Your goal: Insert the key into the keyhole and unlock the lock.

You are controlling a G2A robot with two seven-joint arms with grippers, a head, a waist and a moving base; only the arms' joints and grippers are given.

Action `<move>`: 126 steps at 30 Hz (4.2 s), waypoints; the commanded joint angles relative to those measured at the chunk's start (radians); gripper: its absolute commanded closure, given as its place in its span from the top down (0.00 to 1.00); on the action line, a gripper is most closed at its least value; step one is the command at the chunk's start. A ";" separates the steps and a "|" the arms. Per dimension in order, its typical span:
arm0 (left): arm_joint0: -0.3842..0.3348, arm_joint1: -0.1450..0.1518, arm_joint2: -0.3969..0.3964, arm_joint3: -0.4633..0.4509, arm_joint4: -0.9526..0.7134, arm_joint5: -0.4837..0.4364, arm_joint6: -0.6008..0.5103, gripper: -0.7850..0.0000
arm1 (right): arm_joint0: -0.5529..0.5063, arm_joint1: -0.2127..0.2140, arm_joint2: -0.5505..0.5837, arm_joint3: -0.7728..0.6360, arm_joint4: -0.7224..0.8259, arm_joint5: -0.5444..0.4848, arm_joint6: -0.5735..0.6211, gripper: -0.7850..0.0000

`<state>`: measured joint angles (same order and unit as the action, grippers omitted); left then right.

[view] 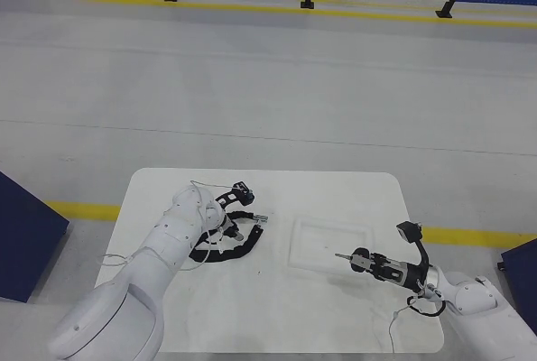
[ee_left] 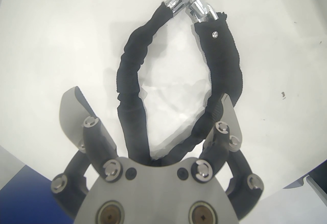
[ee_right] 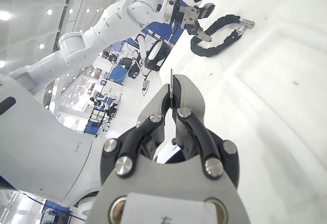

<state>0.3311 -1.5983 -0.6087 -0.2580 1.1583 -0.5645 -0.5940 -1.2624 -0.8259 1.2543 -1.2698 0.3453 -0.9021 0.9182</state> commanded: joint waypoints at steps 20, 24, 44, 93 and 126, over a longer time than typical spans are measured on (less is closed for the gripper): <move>0.022 0.021 -0.024 0.051 -0.022 -0.057 0.075 1.00 | 0.000 0.000 0.000 0.000 0.000 0.000 0.000 0.00; 0.025 0.020 -0.025 0.053 -0.022 -0.063 0.064 1.00 | 0.000 0.000 0.000 0.000 0.000 0.000 0.000 0.00; 0.049 0.004 -0.005 0.046 0.025 0.000 0.060 0.88 | 0.000 0.000 0.000 0.000 0.000 0.000 0.000 0.00; 0.064 0.051 -0.029 -0.056 0.043 -0.156 0.091 0.88 | 0.000 0.000 0.000 0.000 0.000 0.000 0.000 0.00; 0.042 -0.008 -0.034 0.048 -0.008 -0.061 0.022 0.39 | 0.000 0.000 0.000 0.000 0.000 0.000 0.000 0.00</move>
<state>0.3742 -1.6050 -0.6420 -0.2128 1.1512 -0.6295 -0.5709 -1.2624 -0.8259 1.2543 -1.2698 0.3453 -0.9021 0.9182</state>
